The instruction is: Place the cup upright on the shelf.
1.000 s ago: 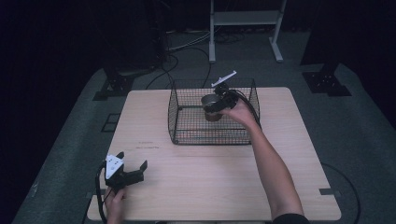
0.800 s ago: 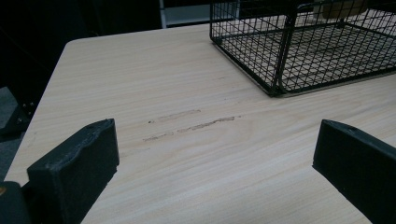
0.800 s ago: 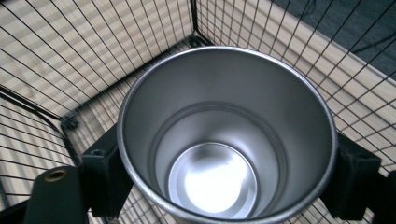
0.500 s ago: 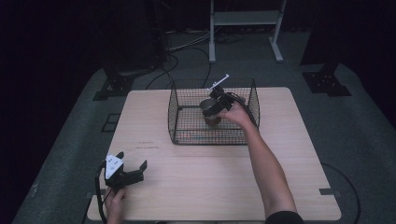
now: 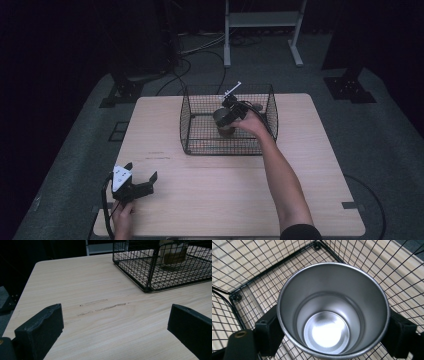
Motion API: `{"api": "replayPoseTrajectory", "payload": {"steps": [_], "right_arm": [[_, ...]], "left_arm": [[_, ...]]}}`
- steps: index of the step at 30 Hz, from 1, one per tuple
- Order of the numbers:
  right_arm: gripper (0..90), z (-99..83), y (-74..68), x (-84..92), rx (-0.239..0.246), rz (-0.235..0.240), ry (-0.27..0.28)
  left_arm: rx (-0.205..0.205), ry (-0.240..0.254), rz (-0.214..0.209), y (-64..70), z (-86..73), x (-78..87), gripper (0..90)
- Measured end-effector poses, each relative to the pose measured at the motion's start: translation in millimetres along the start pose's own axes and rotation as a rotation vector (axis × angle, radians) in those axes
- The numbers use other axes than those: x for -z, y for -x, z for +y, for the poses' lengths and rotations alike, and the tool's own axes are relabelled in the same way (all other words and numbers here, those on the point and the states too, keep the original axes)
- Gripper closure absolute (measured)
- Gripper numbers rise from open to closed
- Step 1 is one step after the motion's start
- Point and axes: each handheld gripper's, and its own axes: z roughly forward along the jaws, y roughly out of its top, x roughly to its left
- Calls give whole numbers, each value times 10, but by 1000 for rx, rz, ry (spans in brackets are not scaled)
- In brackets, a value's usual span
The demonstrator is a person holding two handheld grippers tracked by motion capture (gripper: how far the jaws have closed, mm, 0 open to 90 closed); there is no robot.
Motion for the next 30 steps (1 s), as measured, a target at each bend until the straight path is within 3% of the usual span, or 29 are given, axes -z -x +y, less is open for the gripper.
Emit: {"api": "replayPoseTrajectory", "payload": {"steps": [13,30], "right_arm": [[160,-21,33,-50,1,-19,-23],[133,-41,14,11,19,-24,-49]], "left_arm": [[-1,0,-1,-6,0,3,0],[2,2,-2,-2,-1,2,0]]}}
